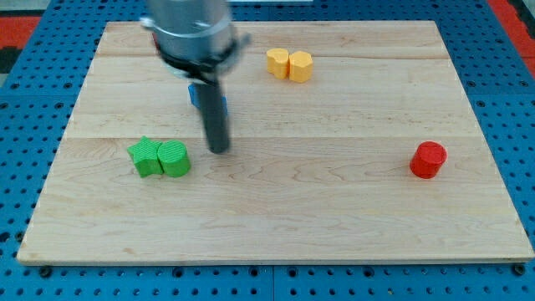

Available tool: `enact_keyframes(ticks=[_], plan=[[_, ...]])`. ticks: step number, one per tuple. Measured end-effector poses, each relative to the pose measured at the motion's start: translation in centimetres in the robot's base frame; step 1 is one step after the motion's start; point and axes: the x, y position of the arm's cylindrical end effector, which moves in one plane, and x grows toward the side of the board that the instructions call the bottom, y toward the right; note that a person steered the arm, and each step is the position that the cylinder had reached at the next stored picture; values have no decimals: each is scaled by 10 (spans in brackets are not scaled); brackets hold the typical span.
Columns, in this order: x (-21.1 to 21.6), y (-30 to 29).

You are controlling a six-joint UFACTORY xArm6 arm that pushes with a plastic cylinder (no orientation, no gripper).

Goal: Move the red circle to the top of the blue cube

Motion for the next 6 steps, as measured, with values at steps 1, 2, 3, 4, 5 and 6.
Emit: enact_keyframes(ticks=[1, 2, 3, 4, 5, 6], plan=[[14, 75], [7, 88], [41, 152], [63, 251], [15, 257], [-15, 226]])
